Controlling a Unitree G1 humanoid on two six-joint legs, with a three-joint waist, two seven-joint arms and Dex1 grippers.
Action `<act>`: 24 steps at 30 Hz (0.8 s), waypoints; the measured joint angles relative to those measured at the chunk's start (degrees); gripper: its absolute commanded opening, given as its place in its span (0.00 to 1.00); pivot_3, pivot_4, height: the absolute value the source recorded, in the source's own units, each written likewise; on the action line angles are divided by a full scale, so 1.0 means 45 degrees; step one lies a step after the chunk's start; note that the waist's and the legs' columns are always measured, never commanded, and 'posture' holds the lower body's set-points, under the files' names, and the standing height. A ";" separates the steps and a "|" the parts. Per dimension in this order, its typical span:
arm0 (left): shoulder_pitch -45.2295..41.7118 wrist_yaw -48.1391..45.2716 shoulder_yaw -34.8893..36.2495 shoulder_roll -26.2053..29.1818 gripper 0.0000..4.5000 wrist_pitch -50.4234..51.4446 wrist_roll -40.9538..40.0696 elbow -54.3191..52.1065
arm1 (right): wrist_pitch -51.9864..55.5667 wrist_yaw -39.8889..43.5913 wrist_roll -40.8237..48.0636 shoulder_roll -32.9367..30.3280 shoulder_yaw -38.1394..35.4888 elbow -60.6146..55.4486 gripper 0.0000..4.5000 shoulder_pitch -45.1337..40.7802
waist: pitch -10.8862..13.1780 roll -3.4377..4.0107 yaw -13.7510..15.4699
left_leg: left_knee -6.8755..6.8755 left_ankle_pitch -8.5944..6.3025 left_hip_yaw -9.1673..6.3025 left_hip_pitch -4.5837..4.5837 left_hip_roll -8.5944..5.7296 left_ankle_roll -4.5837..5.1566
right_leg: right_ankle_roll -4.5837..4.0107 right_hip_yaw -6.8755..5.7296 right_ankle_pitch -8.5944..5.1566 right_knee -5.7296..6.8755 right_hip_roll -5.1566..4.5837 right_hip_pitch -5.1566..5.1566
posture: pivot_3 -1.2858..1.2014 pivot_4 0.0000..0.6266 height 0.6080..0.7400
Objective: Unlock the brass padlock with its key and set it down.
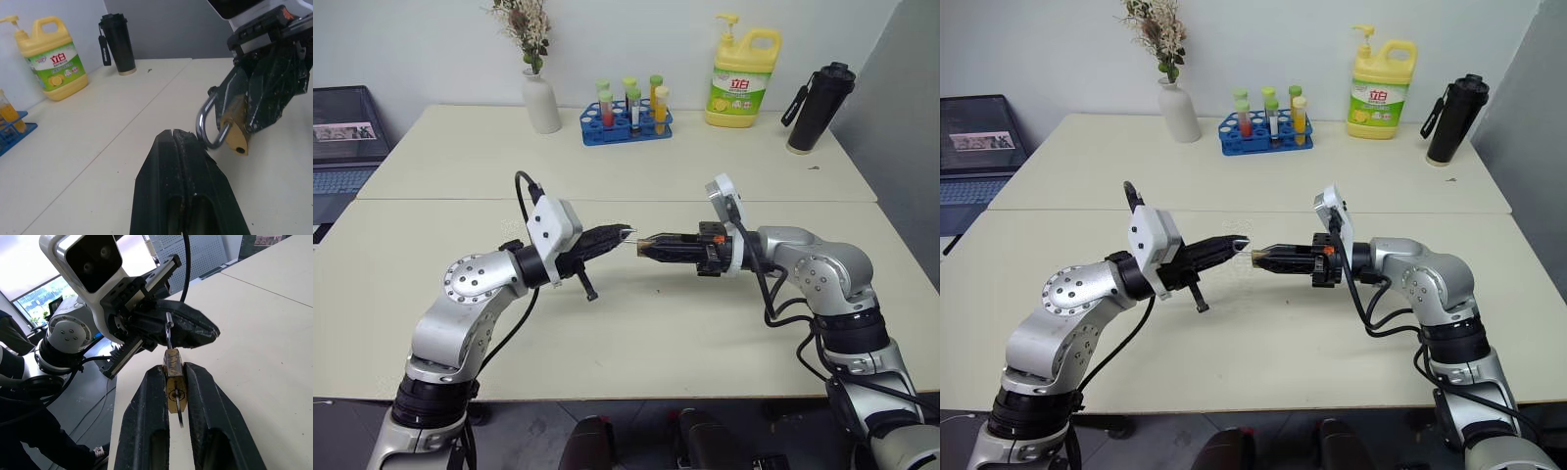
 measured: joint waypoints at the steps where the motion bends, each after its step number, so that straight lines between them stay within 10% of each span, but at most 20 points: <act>1: -0.0059 0.0006 0.0006 0.0000 0.00 -0.0037 0.0000 0.0029 | 0.0000 0.0000 0.0000 -0.0001 0.0003 0.0000 0.03 0.0000 | 0.0000 0.0000 0.0000 | 0.0000 0.0000 0.0001 0.0000 0.0000 0.0000 | 0.0000 0.0000 0.0000 0.0000 0.0000 0.0000 | 0.52 0.24 1.00; 24: 0.3530 -0.1145 0.1411 0.1864 0.00 -0.0704 -0.0224 -0.0907 | 0.2078 -0.1839 0.0916 0.0332 -0.1020 0.0014 0.03 0.0325 | 0.0003 -0.0004 -0.0007 | -0.0010 -0.0001 0.0004 -0.0005 0.0003 -0.0001 | -0.0009 0.0002 0.0000 -0.0008 -0.0023 -0.0006 | 0.52 0.24 1.00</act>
